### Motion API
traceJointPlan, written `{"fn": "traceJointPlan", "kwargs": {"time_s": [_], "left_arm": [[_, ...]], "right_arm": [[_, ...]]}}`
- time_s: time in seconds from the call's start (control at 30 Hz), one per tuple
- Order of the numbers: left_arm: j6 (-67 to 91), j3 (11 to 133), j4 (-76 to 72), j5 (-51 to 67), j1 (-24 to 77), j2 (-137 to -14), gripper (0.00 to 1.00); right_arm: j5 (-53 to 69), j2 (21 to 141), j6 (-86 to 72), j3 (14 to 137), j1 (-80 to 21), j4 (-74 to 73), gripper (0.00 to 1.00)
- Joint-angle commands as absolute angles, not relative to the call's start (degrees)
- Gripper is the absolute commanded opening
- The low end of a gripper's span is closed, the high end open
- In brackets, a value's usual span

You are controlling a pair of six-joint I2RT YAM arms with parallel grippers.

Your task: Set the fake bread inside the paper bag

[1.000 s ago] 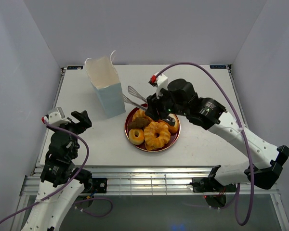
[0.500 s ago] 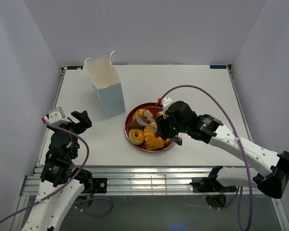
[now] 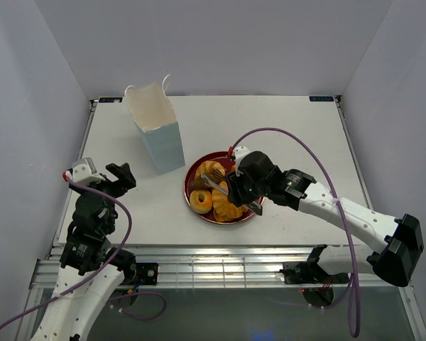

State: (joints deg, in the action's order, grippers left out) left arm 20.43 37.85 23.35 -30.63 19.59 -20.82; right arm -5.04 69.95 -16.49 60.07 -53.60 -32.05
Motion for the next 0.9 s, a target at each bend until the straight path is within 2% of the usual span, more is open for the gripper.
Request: {"fn": "traceJointPlan", "kwargs": {"time_s": [0.0, 0.17, 0.87], "left_arm": [[20.0, 37.5, 22.9, -30.3, 19.7, -20.8, 0.91], [20.2, 37.4, 22.9, -30.5, 19.8, -20.7, 0.94], [20.2, 37.5, 22.9, -29.6, 19.7, -19.7, 0.94]], "right_arm": [[-6.2, 71.0, -17.1, 61.0, -53.6, -28.2, 0.52], [-6.0, 73.7, -17.1, 62.5, -53.8, -28.0, 0.52], [-8.4, 79.7, -17.1, 67.0, -55.1, -29.0, 0.51]]}}
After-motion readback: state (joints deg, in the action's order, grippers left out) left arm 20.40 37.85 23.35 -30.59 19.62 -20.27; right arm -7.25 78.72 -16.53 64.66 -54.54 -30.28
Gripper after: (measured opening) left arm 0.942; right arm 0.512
